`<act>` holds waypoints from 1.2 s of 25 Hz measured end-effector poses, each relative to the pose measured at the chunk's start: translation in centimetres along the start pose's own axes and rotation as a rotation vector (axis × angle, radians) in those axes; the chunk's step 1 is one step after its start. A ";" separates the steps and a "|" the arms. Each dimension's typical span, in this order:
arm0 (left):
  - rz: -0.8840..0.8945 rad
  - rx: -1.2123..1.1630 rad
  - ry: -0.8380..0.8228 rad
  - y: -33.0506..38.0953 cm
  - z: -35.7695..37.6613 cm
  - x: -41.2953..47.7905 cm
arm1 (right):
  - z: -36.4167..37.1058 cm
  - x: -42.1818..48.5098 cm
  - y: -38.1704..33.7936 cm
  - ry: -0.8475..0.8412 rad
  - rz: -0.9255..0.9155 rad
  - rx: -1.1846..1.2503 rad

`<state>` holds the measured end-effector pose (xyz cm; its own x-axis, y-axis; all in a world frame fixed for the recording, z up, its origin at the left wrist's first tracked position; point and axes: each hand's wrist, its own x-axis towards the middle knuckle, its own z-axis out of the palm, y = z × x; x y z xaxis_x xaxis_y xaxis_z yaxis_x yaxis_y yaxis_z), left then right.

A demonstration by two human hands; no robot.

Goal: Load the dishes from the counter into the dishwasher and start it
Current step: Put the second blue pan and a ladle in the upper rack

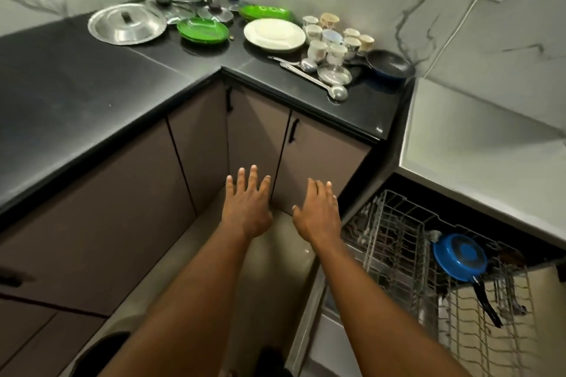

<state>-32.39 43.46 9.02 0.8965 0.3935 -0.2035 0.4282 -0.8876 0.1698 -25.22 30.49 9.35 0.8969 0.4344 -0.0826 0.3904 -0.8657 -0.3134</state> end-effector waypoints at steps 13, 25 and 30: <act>0.074 0.153 -0.060 -1.2 -4.8 14.6 | -0.9 15.5 -1.7 0.018 0.084 0.109; 0.187 0.162 -0.109 3.9 -8.1 30.8 | -4.5 30.2 2.0 0.087 0.166 0.120; 0.272 0.176 -0.140 4.5 -9.4 38.3 | -5.9 37.2 3.3 0.155 0.277 0.187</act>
<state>5.00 56.76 11.07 0.9454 0.1112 -0.3063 0.1387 -0.9879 0.0694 10.71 42.30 10.85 0.9897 0.1349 -0.0485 0.0968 -0.8783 -0.4681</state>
